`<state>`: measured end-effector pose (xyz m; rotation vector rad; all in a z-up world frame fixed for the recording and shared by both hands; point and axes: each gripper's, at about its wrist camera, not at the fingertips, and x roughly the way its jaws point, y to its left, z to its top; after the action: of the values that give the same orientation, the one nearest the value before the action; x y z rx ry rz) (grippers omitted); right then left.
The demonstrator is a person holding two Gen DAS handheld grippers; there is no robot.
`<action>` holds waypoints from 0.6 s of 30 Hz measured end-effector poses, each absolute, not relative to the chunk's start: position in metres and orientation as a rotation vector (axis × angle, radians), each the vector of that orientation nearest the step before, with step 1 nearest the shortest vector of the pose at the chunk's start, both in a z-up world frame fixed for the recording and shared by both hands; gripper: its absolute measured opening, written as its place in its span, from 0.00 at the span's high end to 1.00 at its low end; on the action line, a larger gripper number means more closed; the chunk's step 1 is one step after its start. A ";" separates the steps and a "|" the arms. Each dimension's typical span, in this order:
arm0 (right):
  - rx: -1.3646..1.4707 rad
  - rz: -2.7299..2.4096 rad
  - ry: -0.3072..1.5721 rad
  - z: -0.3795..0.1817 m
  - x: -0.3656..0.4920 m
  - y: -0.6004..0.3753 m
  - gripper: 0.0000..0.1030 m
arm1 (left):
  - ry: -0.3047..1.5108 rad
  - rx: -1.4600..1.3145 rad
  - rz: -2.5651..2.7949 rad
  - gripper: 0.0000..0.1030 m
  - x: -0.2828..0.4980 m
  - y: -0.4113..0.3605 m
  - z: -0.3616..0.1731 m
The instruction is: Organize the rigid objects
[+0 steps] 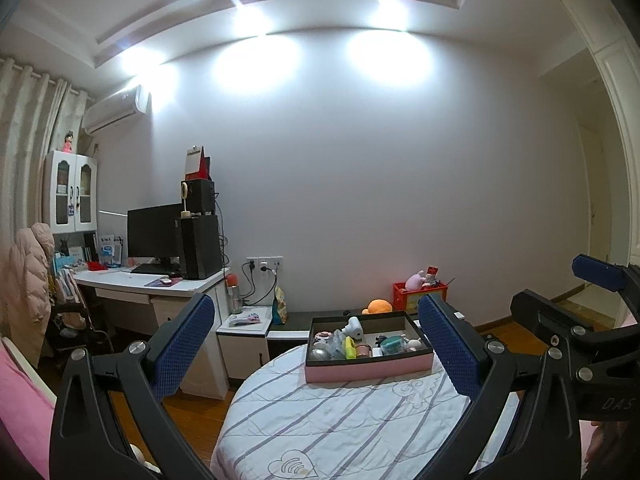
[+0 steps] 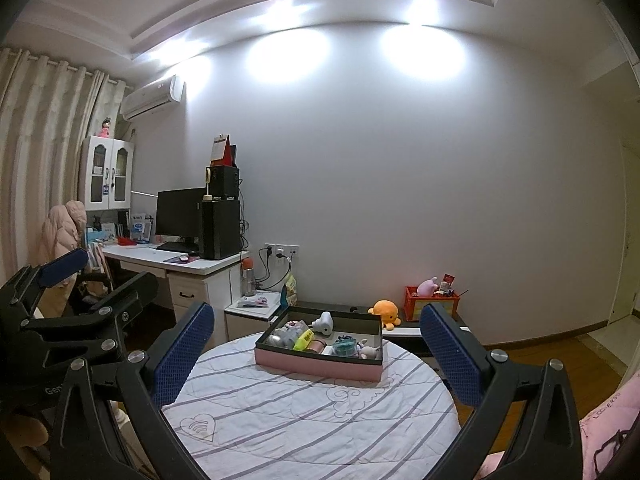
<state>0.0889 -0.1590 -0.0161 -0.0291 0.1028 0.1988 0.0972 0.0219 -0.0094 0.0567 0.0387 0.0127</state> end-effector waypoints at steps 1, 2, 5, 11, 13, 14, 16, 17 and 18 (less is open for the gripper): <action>-0.028 0.198 0.099 -0.016 0.088 -0.159 0.00 | 0.040 0.060 0.013 0.00 0.097 0.022 -0.009; -0.027 0.198 0.098 -0.015 0.087 -0.159 0.00 | 0.042 0.062 0.014 0.00 0.097 0.022 -0.010; -0.025 0.198 0.097 -0.014 0.086 -0.160 0.00 | 0.043 0.071 0.018 0.00 0.097 0.021 -0.009; -0.022 0.201 0.098 -0.014 0.085 -0.162 0.00 | 0.040 0.075 0.022 0.00 0.097 0.019 -0.007; -0.023 0.199 0.097 -0.013 0.085 -0.162 0.00 | 0.037 0.073 0.022 0.00 0.097 0.019 -0.007; -0.022 0.200 0.097 -0.013 0.085 -0.162 0.00 | 0.033 0.071 0.020 0.00 0.096 0.019 -0.007; -0.023 0.198 0.096 -0.013 0.085 -0.162 0.00 | 0.032 0.072 0.020 0.00 0.097 0.018 -0.008; -0.023 0.198 0.097 -0.013 0.085 -0.162 0.00 | 0.030 0.073 0.021 0.00 0.096 0.018 -0.008; -0.023 0.197 0.100 -0.012 0.085 -0.163 0.00 | 0.028 0.074 0.023 0.00 0.096 0.018 -0.009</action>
<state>0.0855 -0.1625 -0.0124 -0.0225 0.0998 0.1971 0.0960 0.0179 -0.0086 0.0743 0.0282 0.0228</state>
